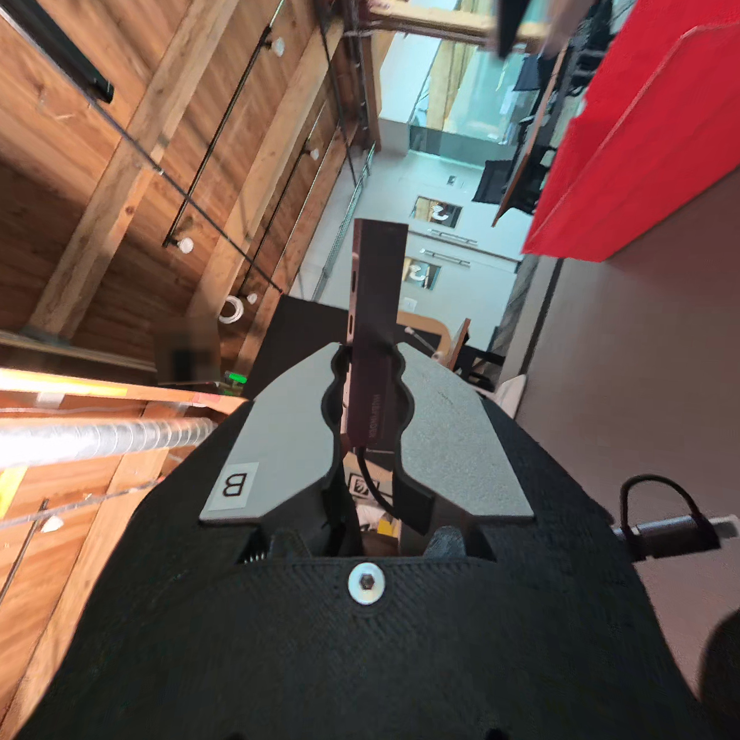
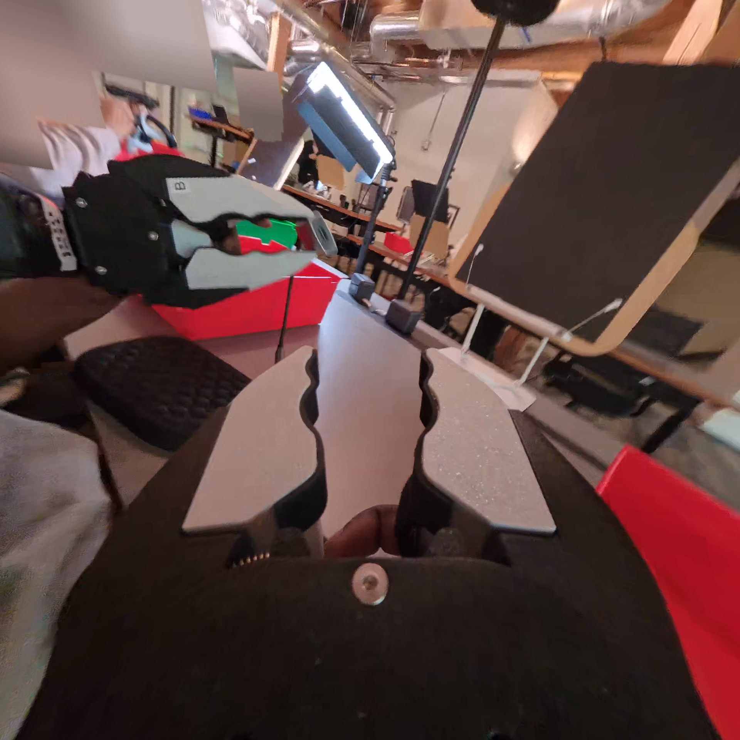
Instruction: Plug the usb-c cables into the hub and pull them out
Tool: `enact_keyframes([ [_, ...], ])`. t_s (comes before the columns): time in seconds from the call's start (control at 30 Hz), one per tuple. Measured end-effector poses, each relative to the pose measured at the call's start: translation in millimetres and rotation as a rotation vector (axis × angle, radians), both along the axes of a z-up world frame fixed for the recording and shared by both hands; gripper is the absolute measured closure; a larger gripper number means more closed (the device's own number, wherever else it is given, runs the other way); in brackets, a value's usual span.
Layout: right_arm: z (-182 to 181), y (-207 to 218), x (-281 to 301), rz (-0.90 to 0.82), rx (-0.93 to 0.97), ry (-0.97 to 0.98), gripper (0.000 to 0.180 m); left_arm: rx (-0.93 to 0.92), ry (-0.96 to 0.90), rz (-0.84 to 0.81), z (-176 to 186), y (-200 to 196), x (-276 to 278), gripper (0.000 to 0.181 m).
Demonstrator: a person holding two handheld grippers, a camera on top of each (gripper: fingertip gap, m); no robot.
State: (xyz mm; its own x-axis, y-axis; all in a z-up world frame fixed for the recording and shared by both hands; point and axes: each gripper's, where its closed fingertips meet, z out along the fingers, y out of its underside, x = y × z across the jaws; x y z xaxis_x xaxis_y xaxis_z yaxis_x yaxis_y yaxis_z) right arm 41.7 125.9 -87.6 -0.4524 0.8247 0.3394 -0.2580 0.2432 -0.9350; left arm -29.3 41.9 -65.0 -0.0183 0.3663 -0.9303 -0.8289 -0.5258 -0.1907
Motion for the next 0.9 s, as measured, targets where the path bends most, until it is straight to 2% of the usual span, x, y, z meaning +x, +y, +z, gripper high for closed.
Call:
enact_keyframes([
  [0.07,4.1,-15.9,-2.2,-0.065,0.051,0.086,0.153,-0.038,-0.053,-0.048,-16.1,13.3,11.4,0.159],
  [0.1,3.8,-23.8,-2.2,-0.067,0.065,0.102,0.158,-0.044,-0.079,-0.071,-21.7,17.8,16.2,0.159],
  [0.27,-15.6,-45.6,-8.2,0.008,0.103,0.019,0.146,-0.080,-0.132,-0.140,-38.2,27.7,30.9,0.160],
  [0.3,-16.7,-47.4,-8.4,0.012,0.107,0.025,0.149,-0.091,-0.140,-0.141,-41.5,28.5,31.2,0.160],
  [0.33,-16.9,-48.4,-8.4,0.007,0.115,0.038,0.165,-0.098,-0.150,-0.144,-44.2,28.9,31.2,0.160],
  [0.4,-17.8,-49.9,-8.7,-0.015,0.174,0.070,0.170,-0.081,-0.199,-0.159,-45.5,28.2,30.0,0.159],
  [0.47,-9.0,-48.3,-9.0,-0.104,0.264,0.206,0.170,-0.001,-0.279,-0.168,-38.4,23.5,25.9,0.161],
  [0.57,11.1,-31.8,-10.4,-0.392,0.510,0.503,0.171,0.123,-0.422,-0.179,-26.9,8.0,14.4,0.155],
  [0.67,2.4,-33.2,-11.3,-0.421,0.711,0.620,0.172,0.261,-0.562,-0.247,-15.8,-9.9,7.2,0.154],
  [0.73,-19.3,-29.4,-18.5,-0.383,0.840,0.565,0.171,0.332,-0.633,-0.289,-10.5,-20.9,2.5,0.155],
  [0.77,-36.4,-26.2,-22.9,-0.335,0.891,0.471,0.172,0.354,-0.661,-0.306,-8.8,-25.2,0.3,0.156],
  [0.9,-109.7,-16.2,-16.5,-0.049,0.865,-0.131,0.171,0.403,-0.684,-0.313,-3.6,-39.5,-8.3,0.159],
])
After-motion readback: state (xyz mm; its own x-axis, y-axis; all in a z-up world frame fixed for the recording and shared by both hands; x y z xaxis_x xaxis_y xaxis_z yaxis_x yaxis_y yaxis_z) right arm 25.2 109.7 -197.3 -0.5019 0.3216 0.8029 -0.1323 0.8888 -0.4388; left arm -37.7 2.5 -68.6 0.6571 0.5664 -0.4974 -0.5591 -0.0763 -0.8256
